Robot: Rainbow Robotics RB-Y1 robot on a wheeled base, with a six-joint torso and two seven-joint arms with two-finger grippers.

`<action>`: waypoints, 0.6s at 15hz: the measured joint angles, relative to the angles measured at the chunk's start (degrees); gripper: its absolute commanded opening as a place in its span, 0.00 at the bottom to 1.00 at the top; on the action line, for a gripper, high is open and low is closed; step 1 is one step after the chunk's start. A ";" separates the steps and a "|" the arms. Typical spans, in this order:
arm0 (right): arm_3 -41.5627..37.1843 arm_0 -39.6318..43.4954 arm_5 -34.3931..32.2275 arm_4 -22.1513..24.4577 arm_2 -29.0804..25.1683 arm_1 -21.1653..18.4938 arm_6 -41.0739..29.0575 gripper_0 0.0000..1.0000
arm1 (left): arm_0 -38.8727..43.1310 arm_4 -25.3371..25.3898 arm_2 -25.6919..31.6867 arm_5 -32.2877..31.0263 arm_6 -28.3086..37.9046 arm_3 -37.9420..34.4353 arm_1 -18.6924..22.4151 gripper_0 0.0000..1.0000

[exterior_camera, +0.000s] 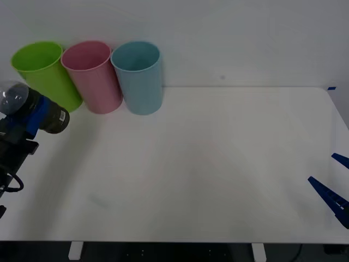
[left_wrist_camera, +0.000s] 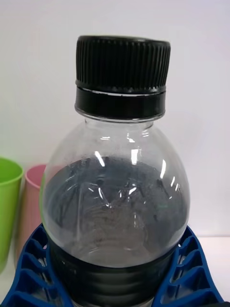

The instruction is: Grasp the object on the table and drop it into the matching bin: aluminum can to the light blue bin, PET bottle to the pink bin.

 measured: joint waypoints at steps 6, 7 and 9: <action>0.00 0.00 0.00 0.00 0.00 0.00 0.00 1.00 | -11.19 -8.94 -0.98 7.63 7.73 2.57 0.04 0.00; 0.00 0.00 0.00 0.00 0.00 0.00 0.00 1.00 | -13.59 -10.41 -0.93 7.69 8.75 4.30 0.23 0.00; 0.00 0.00 0.00 0.00 0.00 0.00 0.00 1.00 | -18.59 -12.45 -0.73 7.82 9.13 8.88 1.29 0.00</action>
